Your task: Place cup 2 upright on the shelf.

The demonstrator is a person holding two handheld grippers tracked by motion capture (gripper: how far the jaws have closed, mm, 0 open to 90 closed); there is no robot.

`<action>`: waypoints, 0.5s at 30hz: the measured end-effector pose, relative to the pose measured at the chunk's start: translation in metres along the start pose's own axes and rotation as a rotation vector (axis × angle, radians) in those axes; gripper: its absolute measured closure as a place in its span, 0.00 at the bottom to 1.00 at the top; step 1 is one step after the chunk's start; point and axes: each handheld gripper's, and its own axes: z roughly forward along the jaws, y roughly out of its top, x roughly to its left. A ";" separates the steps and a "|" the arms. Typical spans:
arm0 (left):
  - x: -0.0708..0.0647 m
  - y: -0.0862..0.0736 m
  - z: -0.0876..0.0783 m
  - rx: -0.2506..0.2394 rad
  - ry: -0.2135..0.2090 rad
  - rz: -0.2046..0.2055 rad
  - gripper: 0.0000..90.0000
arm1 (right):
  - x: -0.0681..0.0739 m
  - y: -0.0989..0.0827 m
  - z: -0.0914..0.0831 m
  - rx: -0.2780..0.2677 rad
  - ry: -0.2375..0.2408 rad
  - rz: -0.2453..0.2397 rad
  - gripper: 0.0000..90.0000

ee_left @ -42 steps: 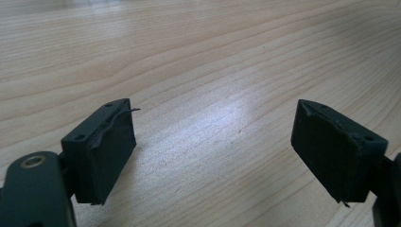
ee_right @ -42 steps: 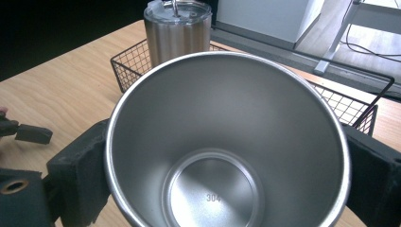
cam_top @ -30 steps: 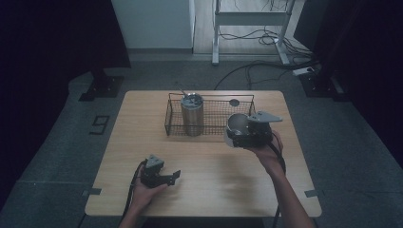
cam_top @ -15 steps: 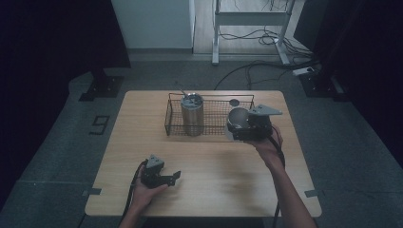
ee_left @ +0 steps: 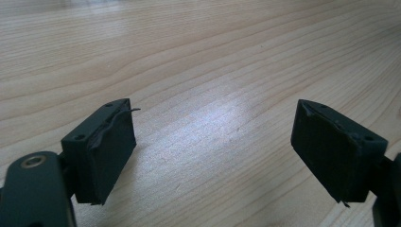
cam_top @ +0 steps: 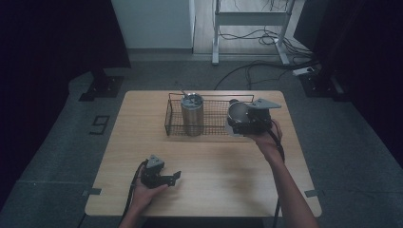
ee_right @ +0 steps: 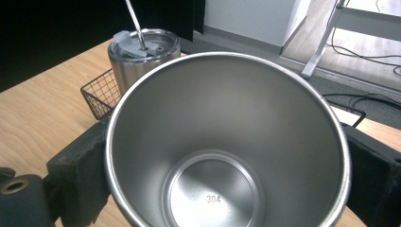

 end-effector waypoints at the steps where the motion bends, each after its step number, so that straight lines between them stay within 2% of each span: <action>1: 0.000 0.000 0.000 -0.001 0.000 0.000 0.16 | -0.001 0.001 0.001 0.002 -0.001 -0.002 0.07; 15: 0.000 0.000 0.000 0.000 -0.003 0.002 0.17 | -0.009 0.012 0.011 0.020 -0.007 -0.006 0.07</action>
